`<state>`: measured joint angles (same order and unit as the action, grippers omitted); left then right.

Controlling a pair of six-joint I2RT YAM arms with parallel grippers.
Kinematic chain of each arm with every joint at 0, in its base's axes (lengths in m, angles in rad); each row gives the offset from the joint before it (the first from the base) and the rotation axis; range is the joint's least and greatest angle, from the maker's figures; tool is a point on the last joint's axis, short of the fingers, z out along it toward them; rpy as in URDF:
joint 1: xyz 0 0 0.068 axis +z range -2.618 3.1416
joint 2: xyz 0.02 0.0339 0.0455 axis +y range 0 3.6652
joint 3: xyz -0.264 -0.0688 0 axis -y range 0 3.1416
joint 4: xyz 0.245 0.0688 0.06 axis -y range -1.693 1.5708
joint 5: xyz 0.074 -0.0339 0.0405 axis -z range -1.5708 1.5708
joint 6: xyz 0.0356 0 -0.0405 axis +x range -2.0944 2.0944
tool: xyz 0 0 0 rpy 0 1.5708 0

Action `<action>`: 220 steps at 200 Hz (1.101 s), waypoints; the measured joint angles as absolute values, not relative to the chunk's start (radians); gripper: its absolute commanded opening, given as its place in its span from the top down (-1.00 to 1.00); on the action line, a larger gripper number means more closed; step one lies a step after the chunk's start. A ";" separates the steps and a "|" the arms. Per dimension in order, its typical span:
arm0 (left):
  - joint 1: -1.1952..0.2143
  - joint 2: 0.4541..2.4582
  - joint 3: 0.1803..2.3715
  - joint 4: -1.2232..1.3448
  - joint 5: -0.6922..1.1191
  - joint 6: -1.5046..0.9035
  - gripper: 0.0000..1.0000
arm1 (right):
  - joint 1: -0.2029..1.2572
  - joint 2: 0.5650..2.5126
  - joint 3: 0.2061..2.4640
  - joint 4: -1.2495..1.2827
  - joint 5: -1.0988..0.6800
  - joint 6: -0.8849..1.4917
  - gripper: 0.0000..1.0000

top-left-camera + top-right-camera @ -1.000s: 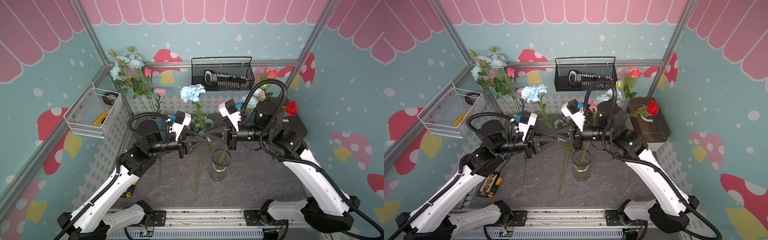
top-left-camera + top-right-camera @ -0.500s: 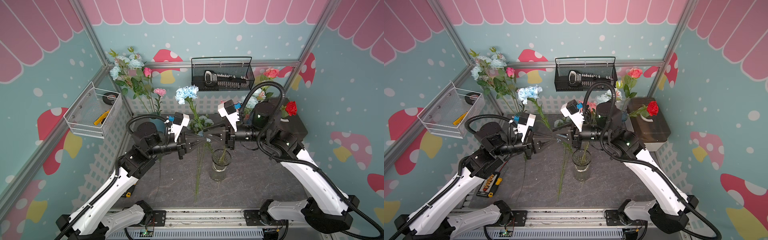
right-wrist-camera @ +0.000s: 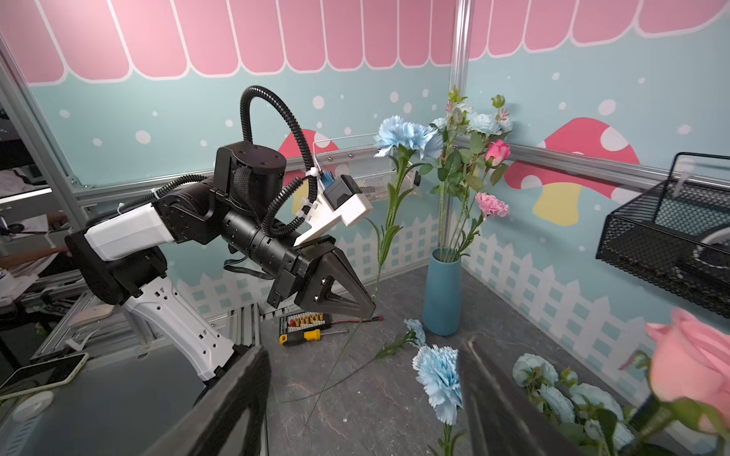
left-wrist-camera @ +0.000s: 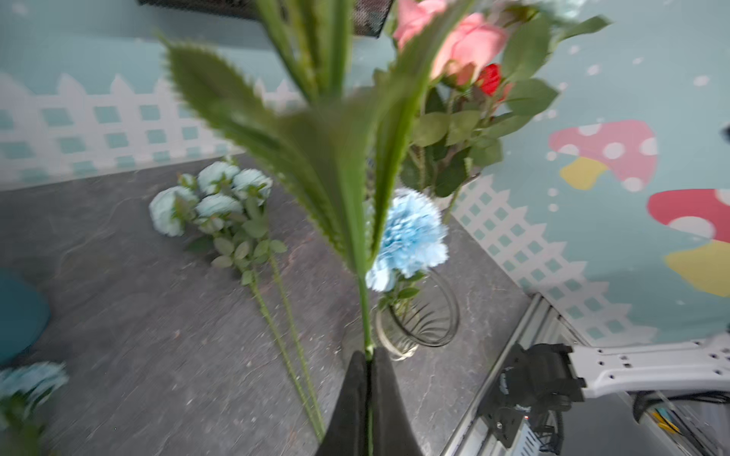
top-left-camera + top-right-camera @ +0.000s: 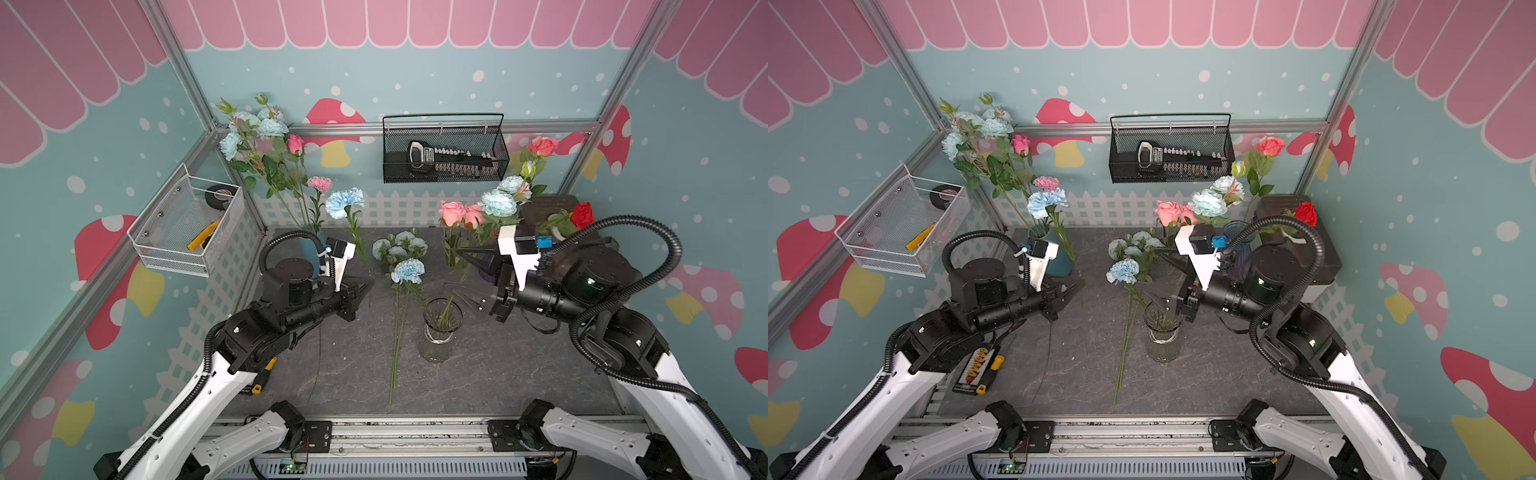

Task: Pick out blue flowers from the vase
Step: Place the flower at the center of the board.

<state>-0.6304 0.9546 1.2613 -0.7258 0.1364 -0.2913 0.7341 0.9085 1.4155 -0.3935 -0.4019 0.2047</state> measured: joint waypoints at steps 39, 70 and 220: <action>-0.628 1.059 1.261 -0.867 -0.017 -0.291 1.00 | 0.734 0.775 1.304 -0.402 -0.239 0.159 -0.67; -0.608 1.172 1.262 -0.918 -0.033 -0.287 1.00 | 0.734 0.697 1.256 -0.410 -0.140 0.117 -0.71; -0.437 1.526 1.039 -0.915 0.043 -0.316 1.00 | 0.734 0.635 1.210 -0.419 -0.033 0.027 -0.86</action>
